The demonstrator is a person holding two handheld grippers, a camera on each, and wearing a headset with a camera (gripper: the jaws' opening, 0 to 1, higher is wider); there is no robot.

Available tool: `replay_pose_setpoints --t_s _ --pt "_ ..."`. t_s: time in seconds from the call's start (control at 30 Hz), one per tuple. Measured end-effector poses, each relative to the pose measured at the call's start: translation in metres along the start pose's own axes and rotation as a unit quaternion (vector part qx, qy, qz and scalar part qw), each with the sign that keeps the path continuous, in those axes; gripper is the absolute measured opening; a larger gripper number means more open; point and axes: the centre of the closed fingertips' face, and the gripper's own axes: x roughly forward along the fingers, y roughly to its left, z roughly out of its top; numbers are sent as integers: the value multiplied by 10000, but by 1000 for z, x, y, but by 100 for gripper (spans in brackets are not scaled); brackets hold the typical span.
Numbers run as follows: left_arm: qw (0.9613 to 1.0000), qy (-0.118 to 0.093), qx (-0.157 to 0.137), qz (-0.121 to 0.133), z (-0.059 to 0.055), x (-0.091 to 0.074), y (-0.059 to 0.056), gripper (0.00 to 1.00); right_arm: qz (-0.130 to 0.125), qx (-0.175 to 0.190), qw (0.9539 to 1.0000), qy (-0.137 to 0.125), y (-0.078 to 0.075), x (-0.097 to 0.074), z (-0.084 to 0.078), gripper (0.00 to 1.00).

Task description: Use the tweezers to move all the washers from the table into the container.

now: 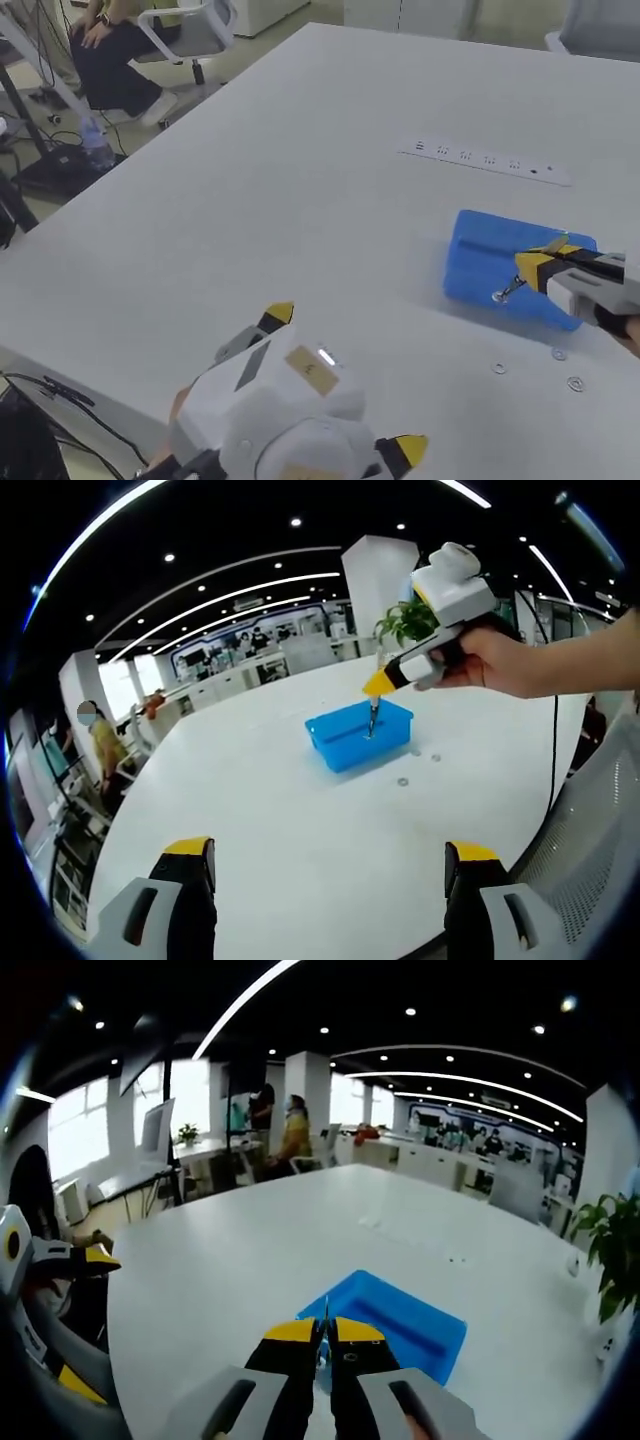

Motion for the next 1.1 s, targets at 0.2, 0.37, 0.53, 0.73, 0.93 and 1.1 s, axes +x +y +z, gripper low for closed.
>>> replay_pose_setpoints --t_s 0.2,0.37,0.53,0.73,0.93,1.1 --pt "10000 -6 35 -45 0 0 -2 98 -108 9 9998 -158 -12 12 14 0" --pt "10000 21 33 -54 -1 1 -2 98 -171 30 9997 -163 -18 26 13 1" --pt "9998 -190 -38 50 7 -3 3 98 -190 23 9998 -34 -20 38 4 0" --pt "9998 -176 -66 26 6 -3 2 97 -206 -4 9997 114 -25 53 -8 1" --pt "9996 -255 -105 30 9 -5 3 93 -208 -23 9994 288 -30 63 -19 1" --pt "9997 -217 -95 14 8 -4 2 93 -203 51 9992 340 -28 66 -24 1"
